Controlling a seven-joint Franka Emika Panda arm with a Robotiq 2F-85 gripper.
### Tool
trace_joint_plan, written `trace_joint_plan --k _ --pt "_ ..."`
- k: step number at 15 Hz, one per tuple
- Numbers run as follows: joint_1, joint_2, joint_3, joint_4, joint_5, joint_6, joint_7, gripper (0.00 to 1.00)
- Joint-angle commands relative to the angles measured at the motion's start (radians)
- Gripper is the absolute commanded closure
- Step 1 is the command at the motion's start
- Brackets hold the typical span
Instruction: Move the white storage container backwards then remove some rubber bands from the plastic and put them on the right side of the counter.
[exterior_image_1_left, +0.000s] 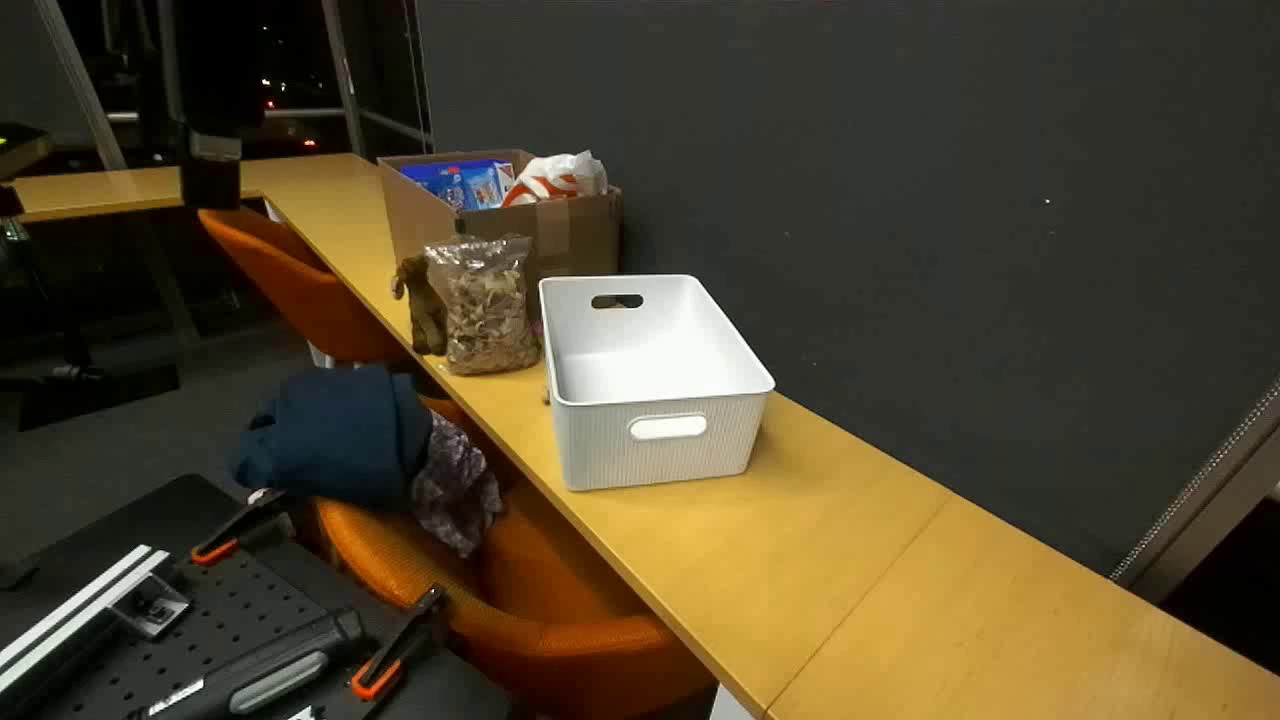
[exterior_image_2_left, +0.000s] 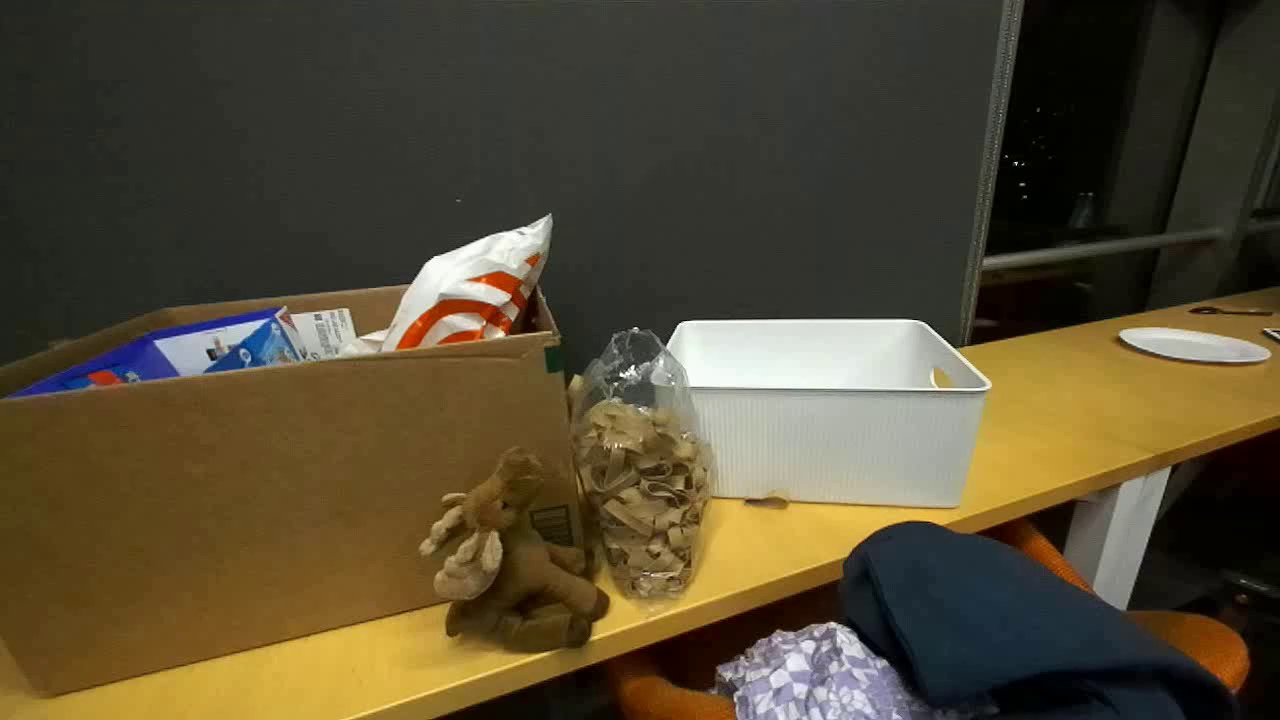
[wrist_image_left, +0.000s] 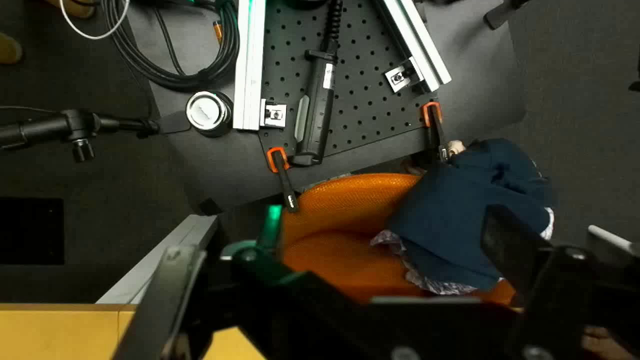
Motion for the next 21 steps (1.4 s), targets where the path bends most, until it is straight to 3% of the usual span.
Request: trace_joint_plan --k 1,6,10,15,21 --pt "-0.015 0.003 0.011 0.004 0.005 -0.002 -0.007 0.00" --pt "-0.015 0.002 0.011 0.005 0.005 -0.002 -0.007 0.00" --pt "0.028 0.100 0.039 0.072 0.050 0.060 -0.013 0.00" --pt "0.104 0.297 0.089 0.110 0.146 0.307 -0.062 0.00" --pt "0.117 0.551 0.142 0.090 0.121 0.660 -0.056 0.00"
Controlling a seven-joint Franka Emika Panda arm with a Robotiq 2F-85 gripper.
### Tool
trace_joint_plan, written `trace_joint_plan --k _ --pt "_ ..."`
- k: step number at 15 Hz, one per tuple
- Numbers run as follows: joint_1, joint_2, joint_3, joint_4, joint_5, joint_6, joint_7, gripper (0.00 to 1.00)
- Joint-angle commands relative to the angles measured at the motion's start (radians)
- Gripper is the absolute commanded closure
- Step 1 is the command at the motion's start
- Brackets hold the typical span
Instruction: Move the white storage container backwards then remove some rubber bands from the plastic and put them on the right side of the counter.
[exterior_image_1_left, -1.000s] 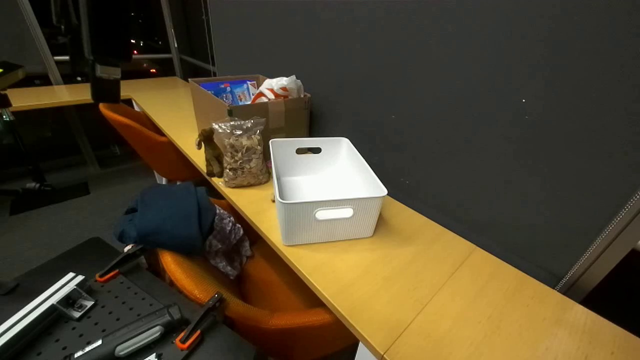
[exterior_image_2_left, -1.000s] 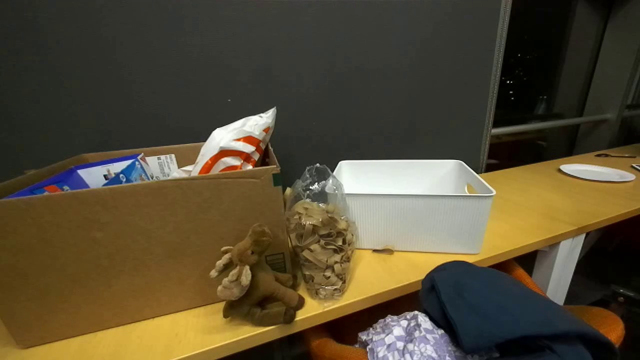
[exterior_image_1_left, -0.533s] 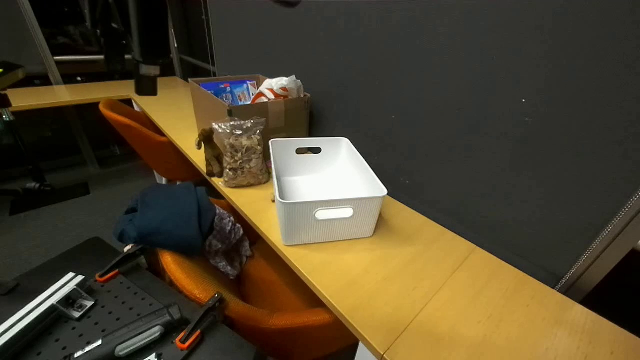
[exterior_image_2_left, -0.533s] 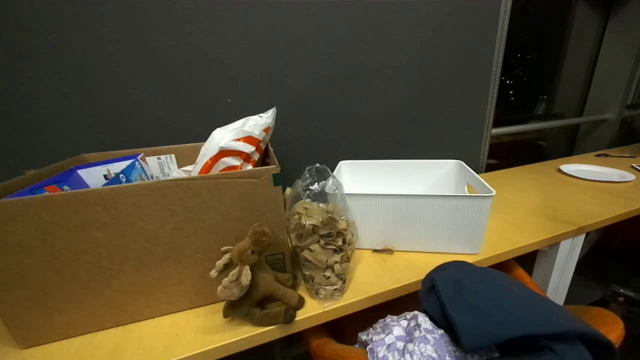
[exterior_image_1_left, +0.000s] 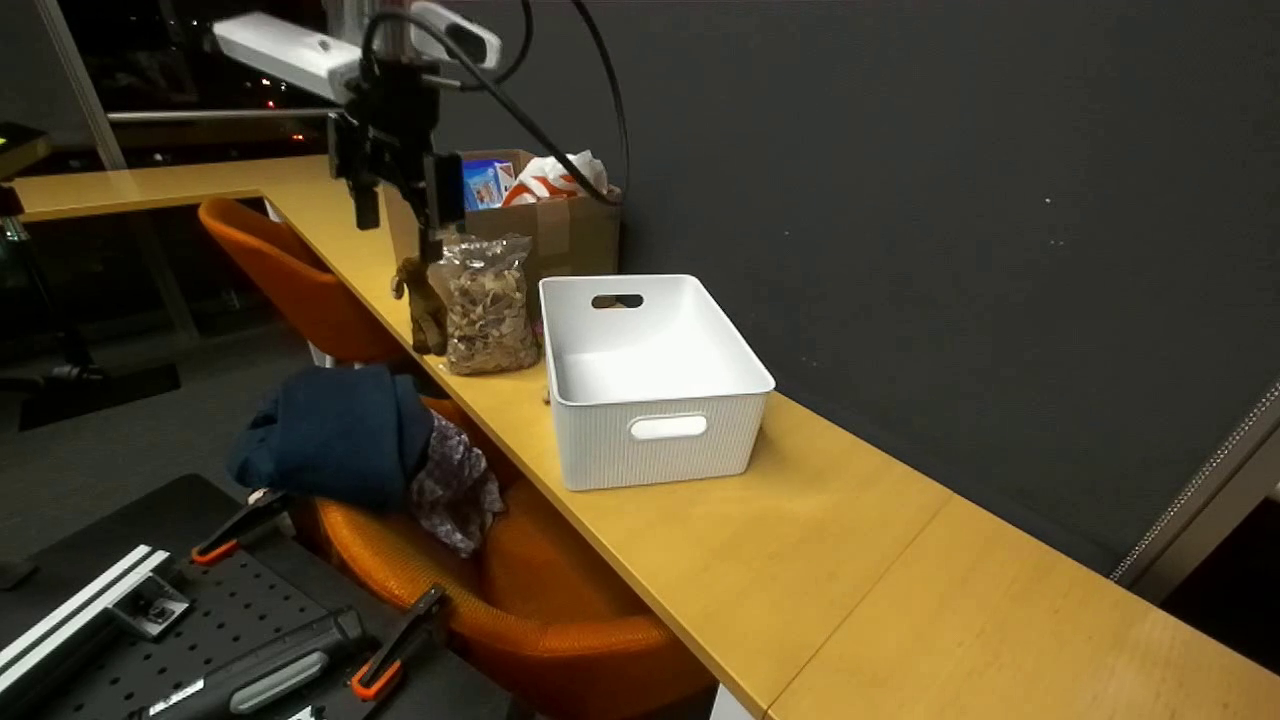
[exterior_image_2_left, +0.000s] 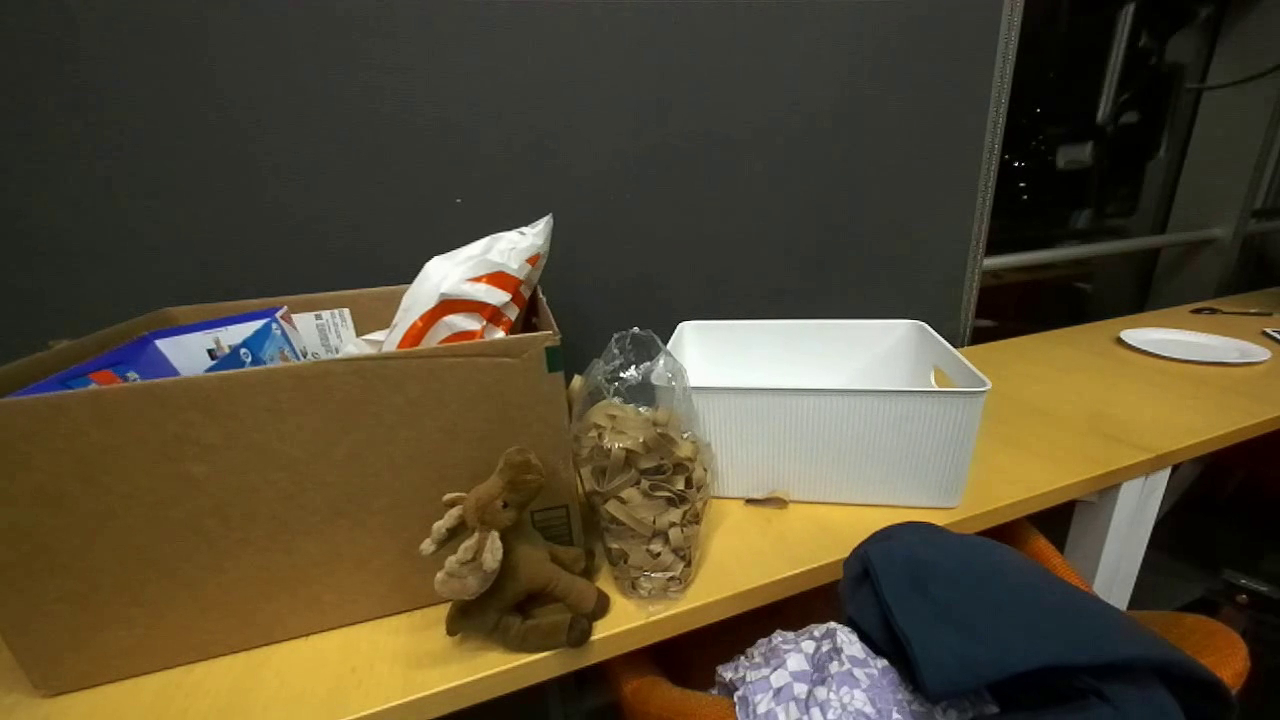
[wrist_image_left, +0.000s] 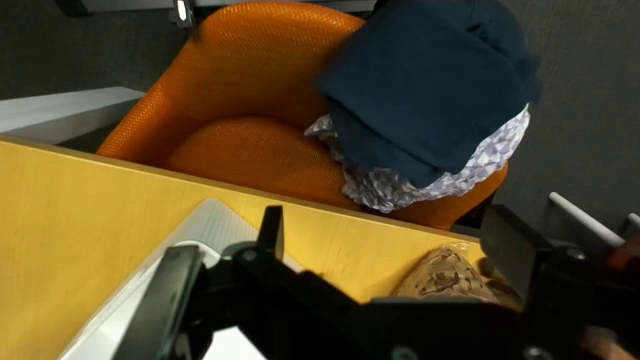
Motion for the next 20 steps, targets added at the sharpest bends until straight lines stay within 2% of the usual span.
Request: trace_joint_plan --k 1,3,6,13,20 --pt "-0.012 0.165 0.013 0.027 -0.005 0.204 0.005 0.00" --pt "-0.016 0.250 0.013 0.042 -0.004 0.319 0.029 0.00" --pt "-0.012 0.387 0.020 0.095 -0.013 0.407 0.043 0.00" --pt "-0.007 0.649 0.067 0.330 0.000 0.377 0.032 0.00" --pt "-0.024 0.754 0.055 0.484 -0.013 0.351 0.044 0.00"
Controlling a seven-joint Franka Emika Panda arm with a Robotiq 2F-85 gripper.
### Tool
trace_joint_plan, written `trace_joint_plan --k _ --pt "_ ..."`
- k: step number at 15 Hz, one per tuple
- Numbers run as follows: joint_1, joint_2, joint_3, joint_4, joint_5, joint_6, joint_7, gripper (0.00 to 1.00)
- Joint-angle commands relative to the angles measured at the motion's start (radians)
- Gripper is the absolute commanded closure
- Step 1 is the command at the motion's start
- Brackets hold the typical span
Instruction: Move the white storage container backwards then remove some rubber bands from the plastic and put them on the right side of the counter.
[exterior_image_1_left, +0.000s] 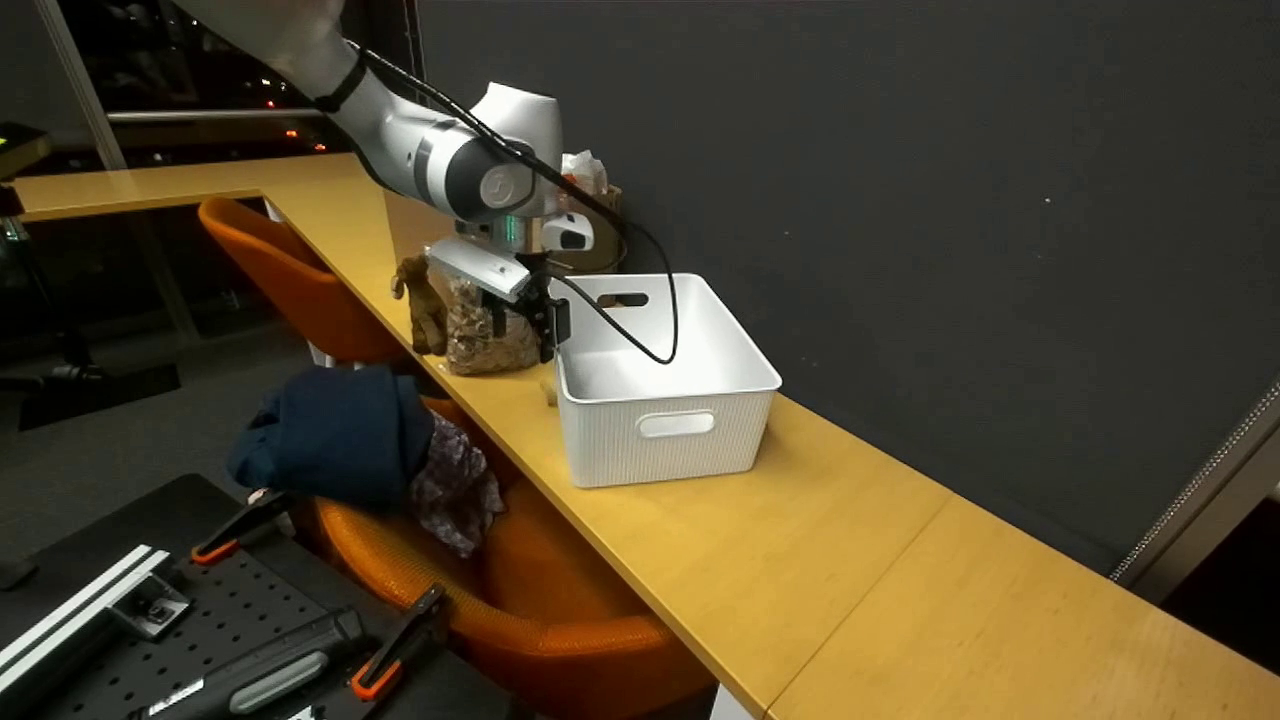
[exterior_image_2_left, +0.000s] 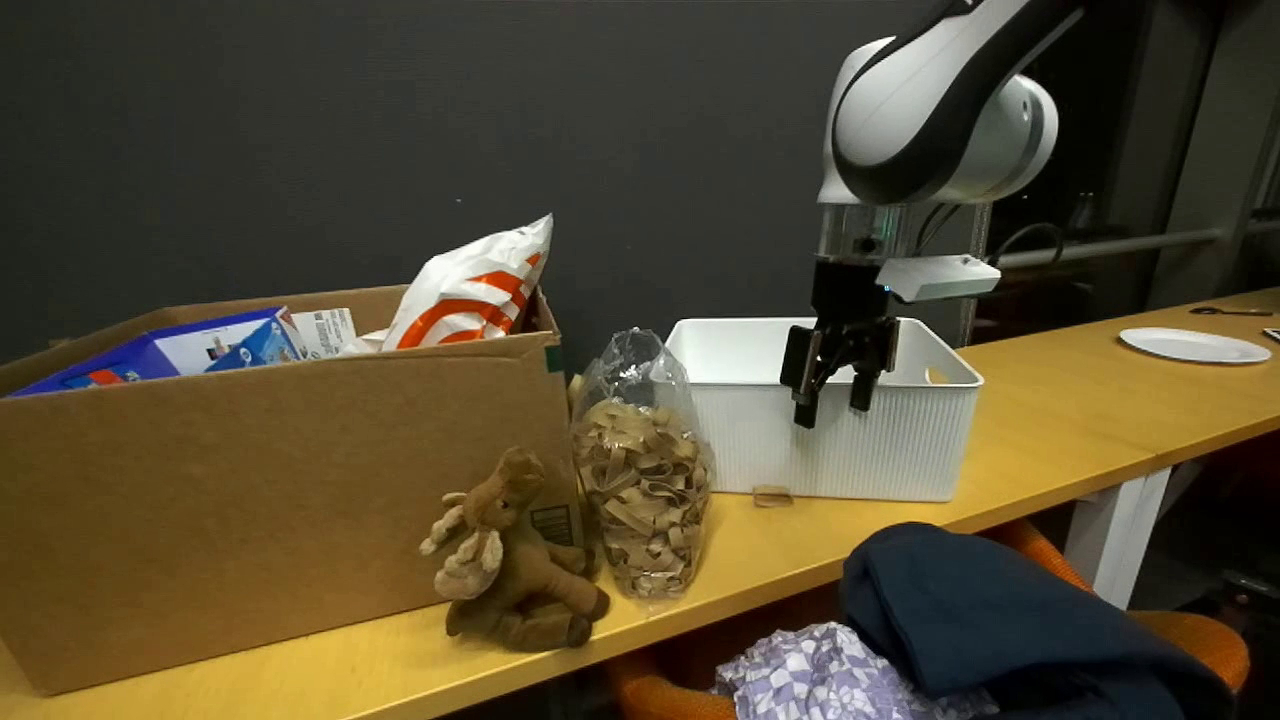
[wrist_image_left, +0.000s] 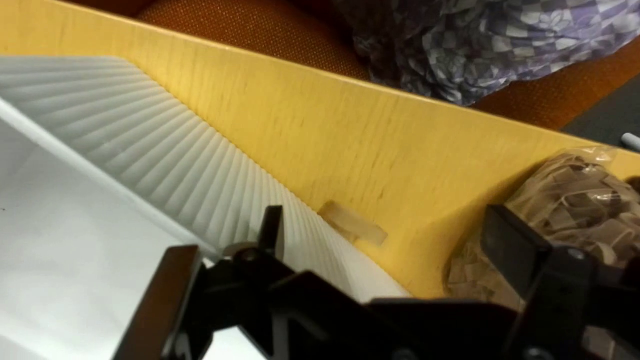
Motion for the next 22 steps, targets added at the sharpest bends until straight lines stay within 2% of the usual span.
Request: trace_joint_plan --k 1,7,14,18,22 --pt "-0.021 0.044 -0.005 0.086 -0.012 -0.050 0.016 0.00" --pt "-0.057 0.061 -0.029 0.104 -0.016 -0.057 0.018 0.00" --pt "-0.087 0.026 -0.077 0.050 -0.041 -0.034 0.019 0.00" --pt "-0.075 0.014 -0.134 0.041 -0.126 -0.008 0.066 0.00" --pt "-0.070 0.015 -0.158 0.067 -0.192 -0.025 0.120 0.00"
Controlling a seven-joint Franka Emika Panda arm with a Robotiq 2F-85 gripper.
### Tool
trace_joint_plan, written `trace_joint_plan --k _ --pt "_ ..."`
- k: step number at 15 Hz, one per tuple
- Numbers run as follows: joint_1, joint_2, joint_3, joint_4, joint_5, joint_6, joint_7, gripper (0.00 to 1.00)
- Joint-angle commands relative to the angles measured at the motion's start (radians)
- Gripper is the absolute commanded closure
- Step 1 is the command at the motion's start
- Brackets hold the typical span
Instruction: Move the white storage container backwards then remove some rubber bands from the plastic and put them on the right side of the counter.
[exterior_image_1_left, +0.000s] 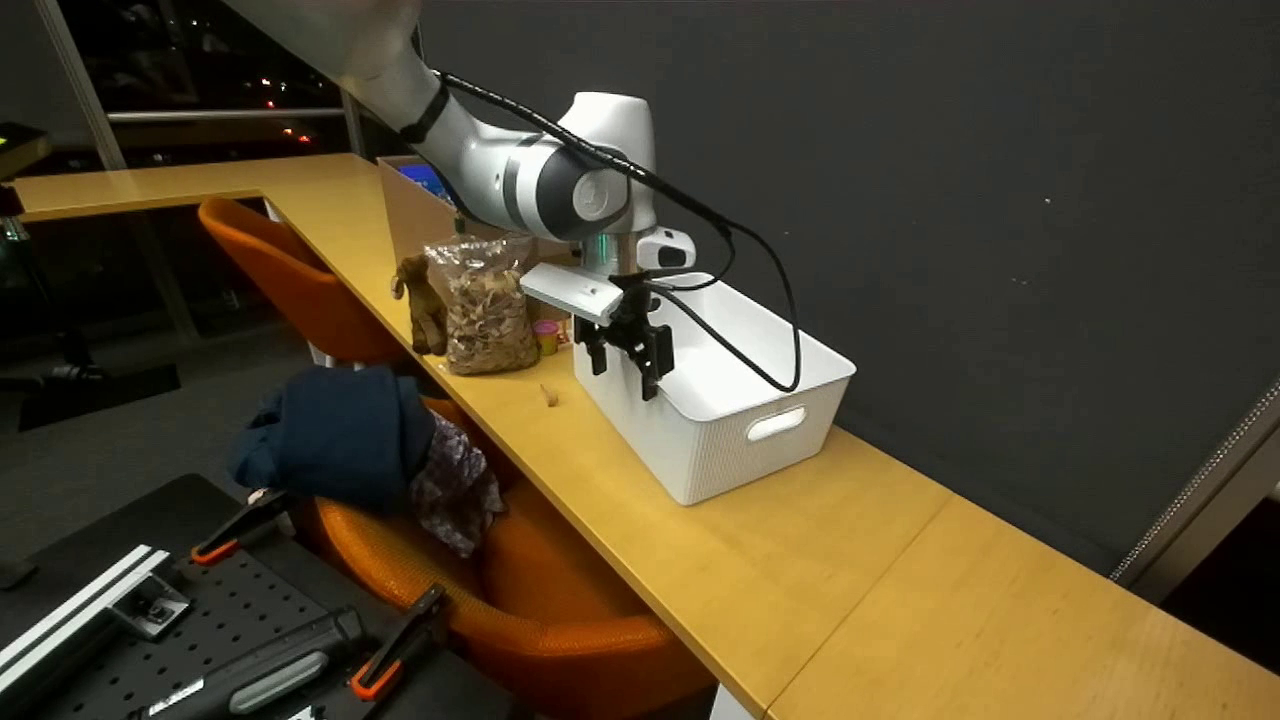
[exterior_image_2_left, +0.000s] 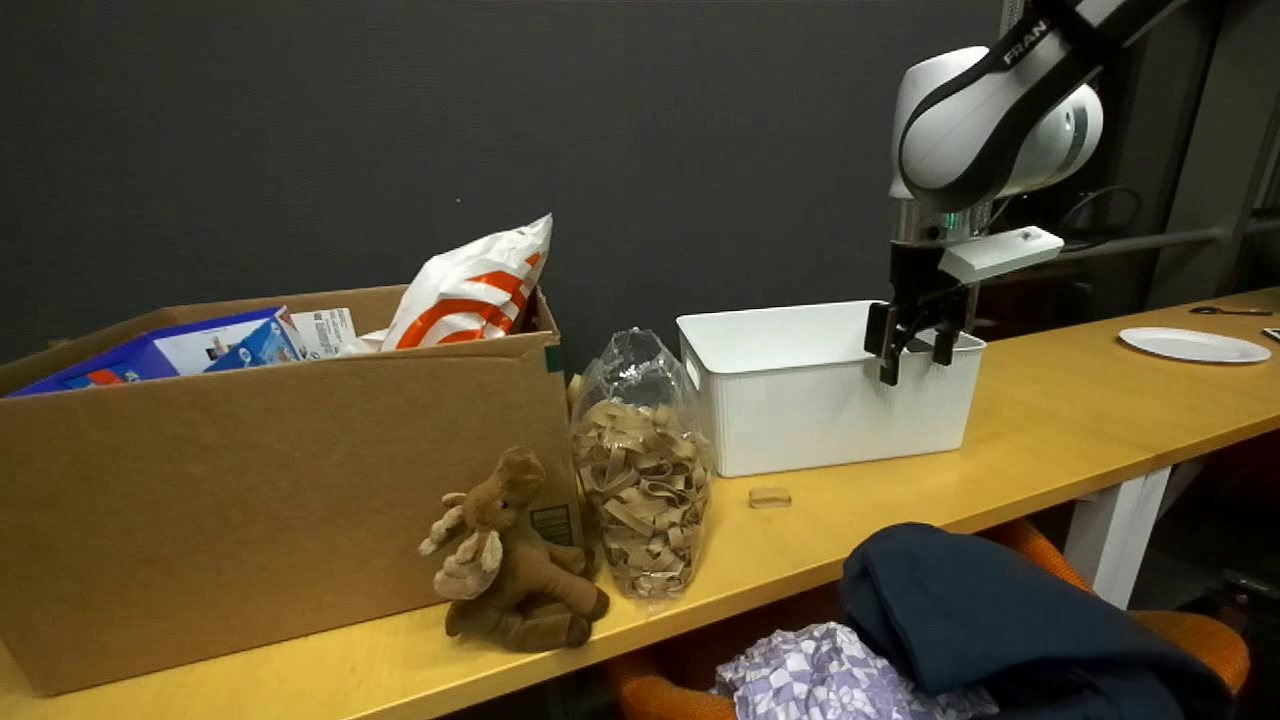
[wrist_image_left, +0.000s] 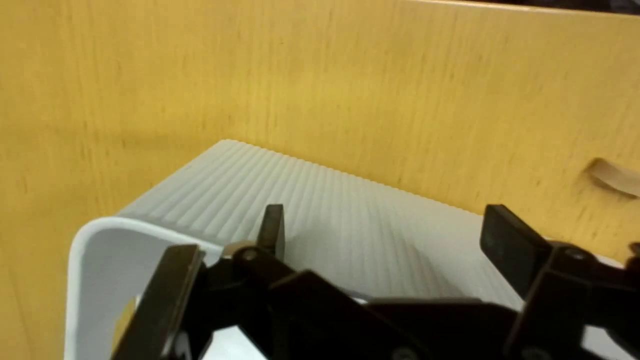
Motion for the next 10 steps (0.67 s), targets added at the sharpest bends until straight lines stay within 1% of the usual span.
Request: trace_joint_plan --k 1,2,5,6,8,10 --pt "0.013 -0.039 -0.003 -0.001 -0.033 -0.037 0.038 0.00" --pt "0.013 -0.057 0.011 -0.007 -0.019 -0.060 0.032 0.00" --pt "0.026 -0.172 0.083 -0.052 0.044 -0.148 0.000 0.00" --pt "0.034 -0.198 0.100 -0.050 0.056 -0.175 0.003 0.00" --pt "0.063 -0.257 0.127 -0.031 0.067 -0.232 0.015 0.00" --pt "0.100 -0.285 0.147 0.033 0.054 -0.279 0.031 0.00"
